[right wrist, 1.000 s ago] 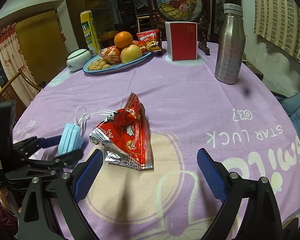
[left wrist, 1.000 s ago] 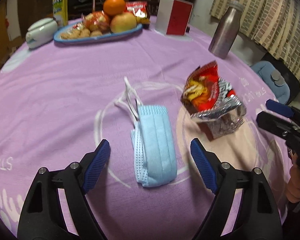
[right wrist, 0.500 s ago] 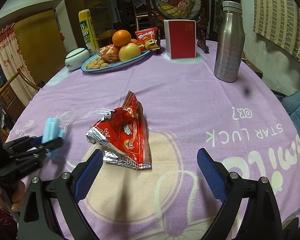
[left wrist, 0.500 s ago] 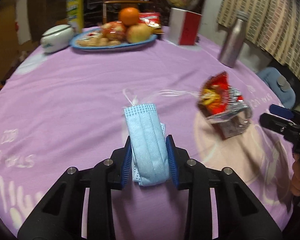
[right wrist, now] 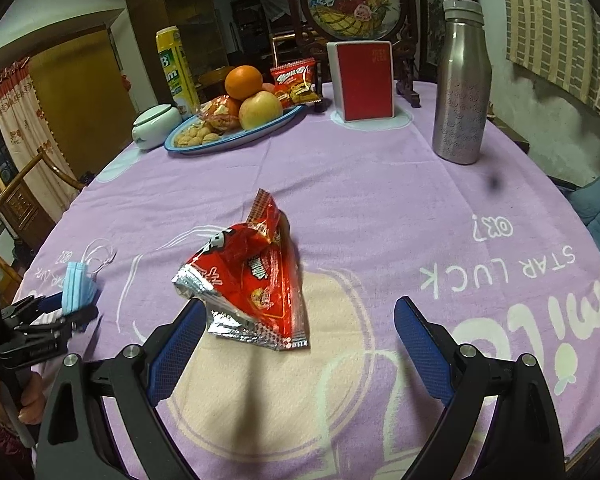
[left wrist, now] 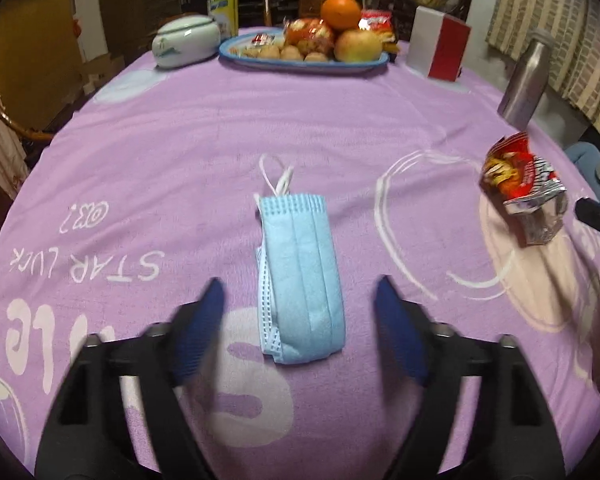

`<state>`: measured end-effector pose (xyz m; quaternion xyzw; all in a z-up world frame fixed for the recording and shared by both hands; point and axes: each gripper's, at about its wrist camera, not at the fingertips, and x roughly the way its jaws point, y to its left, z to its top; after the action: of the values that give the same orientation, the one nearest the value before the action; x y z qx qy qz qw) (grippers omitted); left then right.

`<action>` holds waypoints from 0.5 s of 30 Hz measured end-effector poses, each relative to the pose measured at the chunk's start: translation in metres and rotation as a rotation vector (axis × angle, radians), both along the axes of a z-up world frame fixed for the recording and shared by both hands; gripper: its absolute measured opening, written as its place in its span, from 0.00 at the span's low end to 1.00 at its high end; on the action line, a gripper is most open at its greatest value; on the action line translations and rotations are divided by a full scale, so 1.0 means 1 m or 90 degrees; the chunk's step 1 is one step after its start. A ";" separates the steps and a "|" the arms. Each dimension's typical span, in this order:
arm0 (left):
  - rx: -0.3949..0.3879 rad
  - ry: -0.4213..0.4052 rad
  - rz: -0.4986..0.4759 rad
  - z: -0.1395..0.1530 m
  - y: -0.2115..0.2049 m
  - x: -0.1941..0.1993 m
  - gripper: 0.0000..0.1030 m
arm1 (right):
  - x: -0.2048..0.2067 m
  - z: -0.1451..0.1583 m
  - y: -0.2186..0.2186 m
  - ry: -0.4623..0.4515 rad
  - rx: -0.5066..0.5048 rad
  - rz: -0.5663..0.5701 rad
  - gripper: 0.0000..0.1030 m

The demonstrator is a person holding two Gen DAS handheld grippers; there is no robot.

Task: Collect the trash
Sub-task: 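Close the right tool on the red snack bag and lift it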

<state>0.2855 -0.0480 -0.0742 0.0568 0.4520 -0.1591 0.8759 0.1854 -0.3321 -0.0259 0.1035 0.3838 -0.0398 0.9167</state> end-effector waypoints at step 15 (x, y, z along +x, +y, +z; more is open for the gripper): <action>0.041 0.010 -0.005 -0.007 -0.009 0.003 0.94 | 0.059 0.022 0.021 0.027 -0.044 -0.026 0.92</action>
<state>0.2884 -0.0567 -0.0808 0.0858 0.4633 -0.1480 0.8695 0.2444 -0.3109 -0.0038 0.0788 0.3992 -0.0739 0.9105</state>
